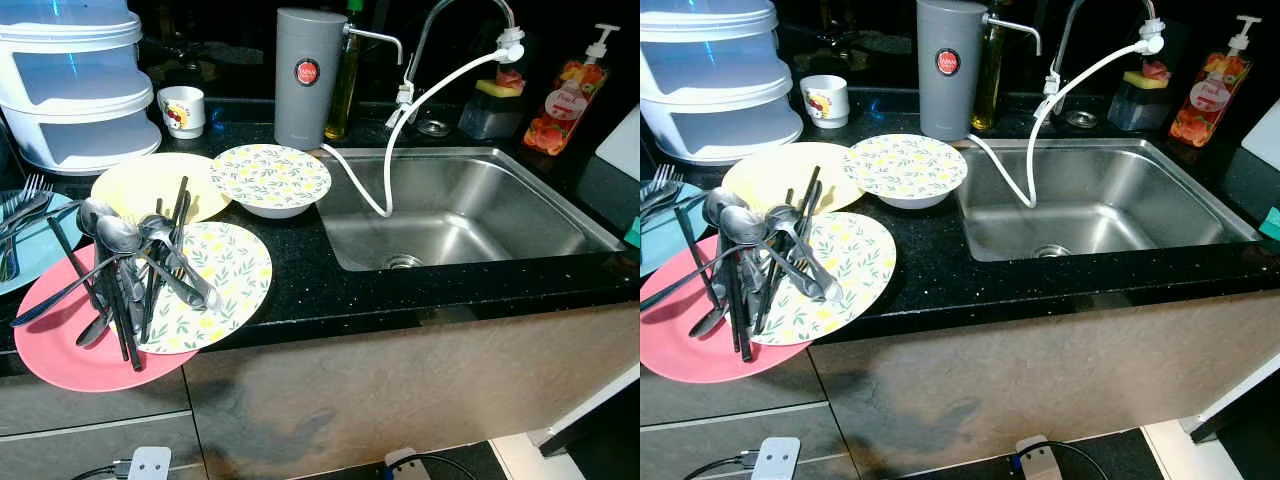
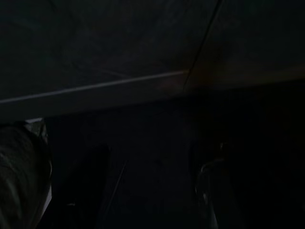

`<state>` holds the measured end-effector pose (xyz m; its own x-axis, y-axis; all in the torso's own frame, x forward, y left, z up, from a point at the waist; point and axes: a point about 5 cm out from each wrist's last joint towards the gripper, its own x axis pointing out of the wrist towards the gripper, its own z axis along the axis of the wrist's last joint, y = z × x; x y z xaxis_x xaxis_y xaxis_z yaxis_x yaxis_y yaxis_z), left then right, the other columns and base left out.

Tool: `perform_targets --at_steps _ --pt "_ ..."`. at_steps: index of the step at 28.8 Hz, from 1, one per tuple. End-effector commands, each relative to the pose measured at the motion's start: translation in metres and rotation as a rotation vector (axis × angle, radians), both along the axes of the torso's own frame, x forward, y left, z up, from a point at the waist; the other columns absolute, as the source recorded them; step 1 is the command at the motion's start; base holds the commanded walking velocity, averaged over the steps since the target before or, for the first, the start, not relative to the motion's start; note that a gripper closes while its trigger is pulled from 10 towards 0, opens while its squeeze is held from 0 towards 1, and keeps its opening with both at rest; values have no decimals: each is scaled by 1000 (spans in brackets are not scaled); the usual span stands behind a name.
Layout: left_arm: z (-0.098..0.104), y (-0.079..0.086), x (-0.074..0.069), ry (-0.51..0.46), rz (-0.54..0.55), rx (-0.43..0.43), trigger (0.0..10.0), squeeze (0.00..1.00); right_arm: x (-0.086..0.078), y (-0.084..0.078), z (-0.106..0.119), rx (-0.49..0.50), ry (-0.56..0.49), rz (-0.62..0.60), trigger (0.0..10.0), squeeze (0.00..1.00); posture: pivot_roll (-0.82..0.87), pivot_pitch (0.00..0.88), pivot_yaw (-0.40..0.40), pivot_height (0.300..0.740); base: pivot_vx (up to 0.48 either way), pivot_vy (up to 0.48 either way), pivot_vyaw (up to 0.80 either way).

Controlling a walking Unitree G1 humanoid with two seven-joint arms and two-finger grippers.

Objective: Kitchen organization

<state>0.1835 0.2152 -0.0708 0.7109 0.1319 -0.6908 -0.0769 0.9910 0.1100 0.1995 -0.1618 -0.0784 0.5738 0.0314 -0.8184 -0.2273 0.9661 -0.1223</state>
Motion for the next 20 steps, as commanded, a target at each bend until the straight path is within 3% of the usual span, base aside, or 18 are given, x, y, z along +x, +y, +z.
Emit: perform_targets --at_steps 1,7,13,14,15,17,20 --pt "-5 -2 -7 30 -1 -13 10000 0 -4 -3 -2 -7 18 -1 10000 0 77 86 -78 740 0 0 0" --pt "-4 6 -8 49 21 63 10000 0 -2 -4 -1 -5 15 -7 10000 0 77 82 -79 740 0 0 0" --pt "-3 7 -8 31 17 70 10000 0 -3 -5 -1 -2 13 -14 10000 0 76 88 -72 740 0 0 0" --pt "-2 6 -6 21 28 54 10000 0 -4 -4 -2 -3 16 -7 10000 0 77 89 -74 740 0 0 0" --pt "-1 1 -2 -1 32 -18 10000 0 -6 -3 -3 -3 20 0 10000 0 81 85 -79 740 0 0 0" --pt "1 -2 1 -32 21 -53 10000 0 -6 -2 -3 -3 22 1 10000 0 85 81 -84 740 0 0 0" --pt "1 -4 1 -34 11 -49 10000 0 -7 -2 -4 -2 25 1 10000 0 88 77 -87 740 0 0 0"
